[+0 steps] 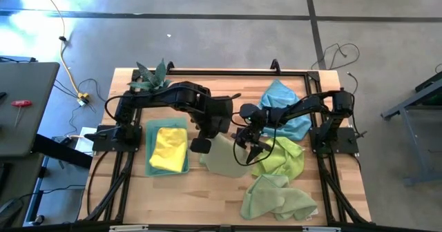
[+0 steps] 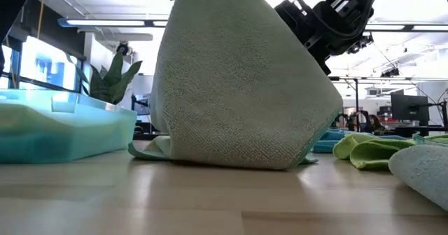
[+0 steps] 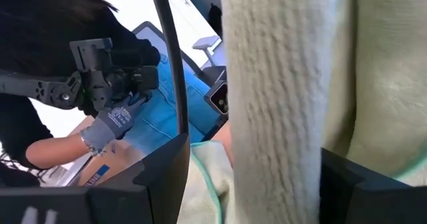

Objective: Fold microfiber towels
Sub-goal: Fold the top green microfiber towel

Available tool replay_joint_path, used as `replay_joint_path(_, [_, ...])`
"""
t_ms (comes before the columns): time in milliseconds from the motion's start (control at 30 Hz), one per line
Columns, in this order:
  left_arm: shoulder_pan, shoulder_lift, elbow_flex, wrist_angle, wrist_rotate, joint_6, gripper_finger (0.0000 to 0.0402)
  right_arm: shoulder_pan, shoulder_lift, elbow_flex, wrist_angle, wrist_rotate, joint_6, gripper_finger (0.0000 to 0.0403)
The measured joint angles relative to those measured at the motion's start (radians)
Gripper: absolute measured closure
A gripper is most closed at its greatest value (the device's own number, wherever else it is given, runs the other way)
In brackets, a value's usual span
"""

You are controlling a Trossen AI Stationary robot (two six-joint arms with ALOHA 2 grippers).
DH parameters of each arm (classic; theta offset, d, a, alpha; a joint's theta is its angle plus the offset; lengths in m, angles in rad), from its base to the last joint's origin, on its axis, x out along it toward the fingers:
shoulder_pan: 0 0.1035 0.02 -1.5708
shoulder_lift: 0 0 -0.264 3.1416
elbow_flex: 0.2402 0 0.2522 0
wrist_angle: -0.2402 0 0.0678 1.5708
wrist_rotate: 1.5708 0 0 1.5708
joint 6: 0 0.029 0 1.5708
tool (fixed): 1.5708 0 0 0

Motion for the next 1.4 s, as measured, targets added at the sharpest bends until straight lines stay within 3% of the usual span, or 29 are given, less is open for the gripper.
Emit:
replay_joint_path(600, [-0.006,0.000,0.000,0.000,-0.022,-0.014,0.0401,-0.044,-0.085,0.000,-0.344,-0.003,-0.168,0.0174])
replay_joint_path(933, [-0.006,0.000,0.000,0.000,-0.046,-0.014,0.0401,-0.044,-0.086,0.000,-0.497,0.089,-0.281,0.0185])
replay_joint_path(1067, [-0.006,0.000,0.000,0.000,-0.046,-0.015,0.0401,-0.044,-0.095,0.000,-0.513,0.138,-0.284,0.0220])
replay_joint_path(1233, [-0.006,0.000,0.000,0.000,-0.046,-0.053,0.0401,-0.044,-0.126,0.000,-0.533,0.156,-0.287,0.0294])
replay_joint_path(1400, [-0.004,0.000,0.000,0.000,-0.047,-0.169,0.0401,-0.044,-0.179,0.000,-0.582,0.301,-0.248,0.0385])
